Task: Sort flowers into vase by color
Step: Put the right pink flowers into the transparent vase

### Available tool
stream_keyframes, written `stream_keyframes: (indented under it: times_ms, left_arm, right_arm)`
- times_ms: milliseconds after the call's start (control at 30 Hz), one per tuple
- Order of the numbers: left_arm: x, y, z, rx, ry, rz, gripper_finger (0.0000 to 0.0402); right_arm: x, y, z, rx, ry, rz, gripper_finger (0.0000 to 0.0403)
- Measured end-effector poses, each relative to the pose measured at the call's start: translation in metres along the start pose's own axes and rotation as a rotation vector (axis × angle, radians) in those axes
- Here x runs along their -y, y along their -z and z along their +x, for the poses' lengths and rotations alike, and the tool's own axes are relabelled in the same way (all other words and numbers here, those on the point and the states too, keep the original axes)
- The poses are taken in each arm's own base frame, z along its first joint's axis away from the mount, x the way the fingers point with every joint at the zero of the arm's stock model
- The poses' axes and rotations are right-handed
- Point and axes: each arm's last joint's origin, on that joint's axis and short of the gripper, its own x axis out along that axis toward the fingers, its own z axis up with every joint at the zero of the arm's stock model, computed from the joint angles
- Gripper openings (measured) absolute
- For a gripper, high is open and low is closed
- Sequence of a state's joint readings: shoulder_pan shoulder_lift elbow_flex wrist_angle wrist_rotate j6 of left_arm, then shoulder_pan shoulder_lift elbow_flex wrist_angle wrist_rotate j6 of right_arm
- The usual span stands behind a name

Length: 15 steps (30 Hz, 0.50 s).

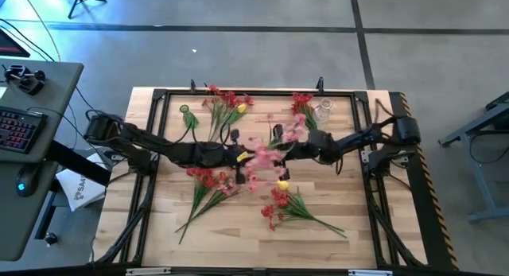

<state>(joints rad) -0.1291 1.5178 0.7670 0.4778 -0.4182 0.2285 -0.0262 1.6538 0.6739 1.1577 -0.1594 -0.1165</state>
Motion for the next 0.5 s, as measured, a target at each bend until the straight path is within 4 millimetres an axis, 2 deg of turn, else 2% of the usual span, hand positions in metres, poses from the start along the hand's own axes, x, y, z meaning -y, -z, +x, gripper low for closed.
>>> stream_keyframes:
  times_ms: [133, 233, 367, 500]
  left_arm:
    - [-0.004, -0.006, -0.003, -0.072, -0.121, -0.004, 0.0003]
    - [-0.008, -0.007, -0.002, -0.093, -0.179, -0.015, 0.0003]
    - [-0.014, -0.003, 0.002, -0.116, -0.200, -0.056, 0.0002]
    - [-0.019, 0.004, 0.004, -0.166, -0.216, -0.083, 0.0001]
  right_arm:
    - [0.002, -0.006, -0.005, -0.181, 0.133, -0.006, 0.0161]
    - [-0.002, -0.010, 0.000, -0.241, 0.178, -0.008, 0.0195]
    - [-0.005, -0.019, 0.011, -0.239, 0.265, -0.021, 0.0206]
    - [-0.006, -0.025, 0.015, -0.235, 0.319, -0.026, 0.0191]
